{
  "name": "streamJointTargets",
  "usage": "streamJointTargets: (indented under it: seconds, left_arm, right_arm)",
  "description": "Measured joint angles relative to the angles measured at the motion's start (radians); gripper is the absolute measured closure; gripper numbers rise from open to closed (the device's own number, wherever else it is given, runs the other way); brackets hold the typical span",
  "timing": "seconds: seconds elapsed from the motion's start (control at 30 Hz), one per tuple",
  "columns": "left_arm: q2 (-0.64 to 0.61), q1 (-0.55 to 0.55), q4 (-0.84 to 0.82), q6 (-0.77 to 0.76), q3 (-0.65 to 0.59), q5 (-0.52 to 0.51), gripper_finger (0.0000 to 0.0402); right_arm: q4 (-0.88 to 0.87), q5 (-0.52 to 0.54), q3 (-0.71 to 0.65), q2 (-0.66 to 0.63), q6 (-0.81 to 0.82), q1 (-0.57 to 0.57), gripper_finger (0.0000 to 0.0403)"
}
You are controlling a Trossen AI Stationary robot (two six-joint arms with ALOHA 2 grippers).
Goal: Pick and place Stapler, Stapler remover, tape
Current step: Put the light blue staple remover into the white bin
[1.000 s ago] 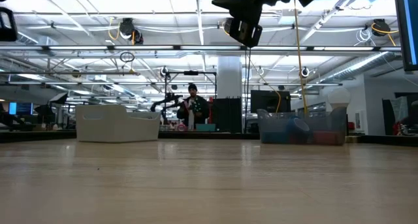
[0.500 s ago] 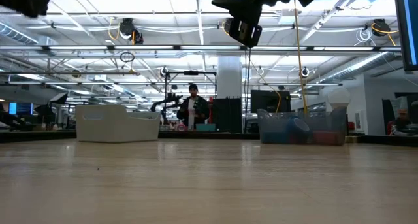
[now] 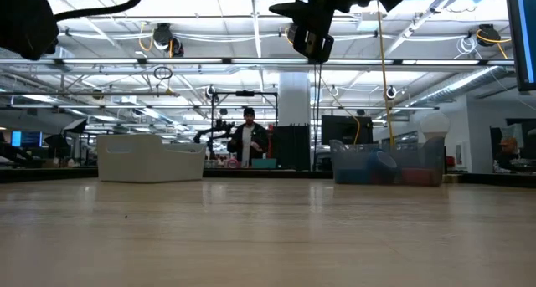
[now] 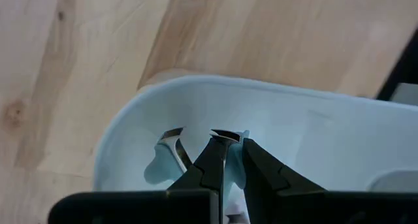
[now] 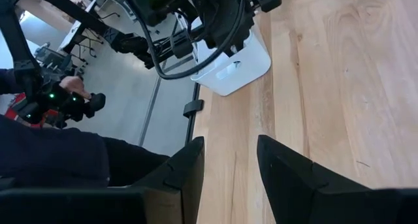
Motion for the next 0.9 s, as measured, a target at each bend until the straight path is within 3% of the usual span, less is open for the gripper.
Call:
streamJointTargets:
  seconds: [0.2, 0.57, 0.9]
  left_arm:
    - [0.025, 0.0, 0.011, 0.0, 0.002, -0.001, 0.0371]
    - [0.029, 0.0, 0.017, 0.007, 0.0, -0.04, 0.0324]
    - [0.03, 0.0, 0.059, 0.015, -0.001, -0.034, 0.0319]
  right_arm:
    - [0.001, 0.0, 0.0, 0.0, 0.0, 0.0, 0.0268]
    - [0.007, -0.003, 0.0, 0.0, 0.004, 0.001, 0.0273]
    - [0.008, -0.004, 0.0, 0.0, 0.004, 0.001, 0.0273]
